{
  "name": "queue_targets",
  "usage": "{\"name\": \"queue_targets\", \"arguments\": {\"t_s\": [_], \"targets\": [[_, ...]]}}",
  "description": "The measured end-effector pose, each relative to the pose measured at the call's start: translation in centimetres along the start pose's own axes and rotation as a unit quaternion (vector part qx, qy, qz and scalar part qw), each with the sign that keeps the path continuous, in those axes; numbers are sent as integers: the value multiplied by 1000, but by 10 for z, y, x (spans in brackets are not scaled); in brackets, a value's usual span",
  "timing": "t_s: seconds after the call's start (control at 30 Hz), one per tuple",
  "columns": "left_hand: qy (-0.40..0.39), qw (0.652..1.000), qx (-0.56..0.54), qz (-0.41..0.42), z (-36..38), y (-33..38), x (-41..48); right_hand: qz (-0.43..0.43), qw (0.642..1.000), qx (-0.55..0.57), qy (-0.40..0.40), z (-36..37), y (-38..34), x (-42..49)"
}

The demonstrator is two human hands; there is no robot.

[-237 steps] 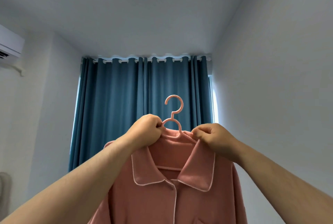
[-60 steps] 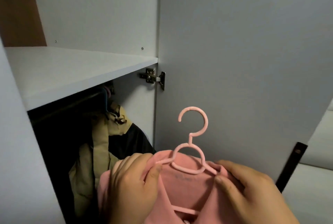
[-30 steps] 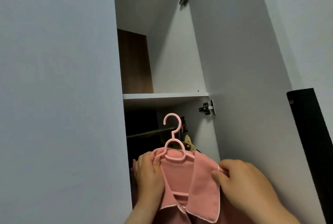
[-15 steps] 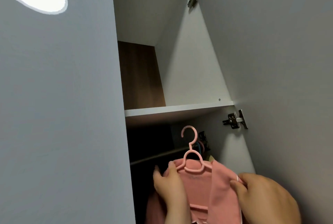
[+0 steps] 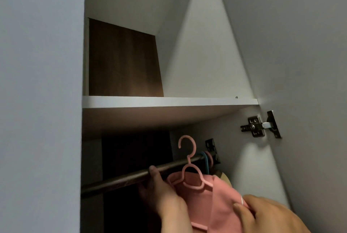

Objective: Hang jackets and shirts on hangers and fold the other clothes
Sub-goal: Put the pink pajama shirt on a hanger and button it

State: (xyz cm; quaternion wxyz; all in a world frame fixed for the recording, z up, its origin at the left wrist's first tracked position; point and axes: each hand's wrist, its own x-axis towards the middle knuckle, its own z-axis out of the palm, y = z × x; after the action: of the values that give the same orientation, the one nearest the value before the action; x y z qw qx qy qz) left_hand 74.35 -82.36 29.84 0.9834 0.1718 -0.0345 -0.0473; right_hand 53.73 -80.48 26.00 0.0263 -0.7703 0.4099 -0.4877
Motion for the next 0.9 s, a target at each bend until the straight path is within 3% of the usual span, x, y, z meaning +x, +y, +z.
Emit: {"name": "queue_targets", "arguments": {"t_s": [0.23,0.37,0.63,0.73,0.8,0.9], "targets": [[-60,995,57,53,1,4,17,-35,999,-7,16,33,-2,5],[-68,991,81,80,-1,12,13,-2,999,-53,-4,30,-8,15],[-84,983,129,96,-9,19,3,2,995,-50,-84,33,-2,12],[-82,986,117,87,-7,18,0,4,990,13,-139,31,1,12],[-81,986,117,91,-7,17,-2,2,975,43,-219,34,5,7],[-85,987,104,92,-8,16,-1,-20,976,49,-212,29,-1,4]]}}
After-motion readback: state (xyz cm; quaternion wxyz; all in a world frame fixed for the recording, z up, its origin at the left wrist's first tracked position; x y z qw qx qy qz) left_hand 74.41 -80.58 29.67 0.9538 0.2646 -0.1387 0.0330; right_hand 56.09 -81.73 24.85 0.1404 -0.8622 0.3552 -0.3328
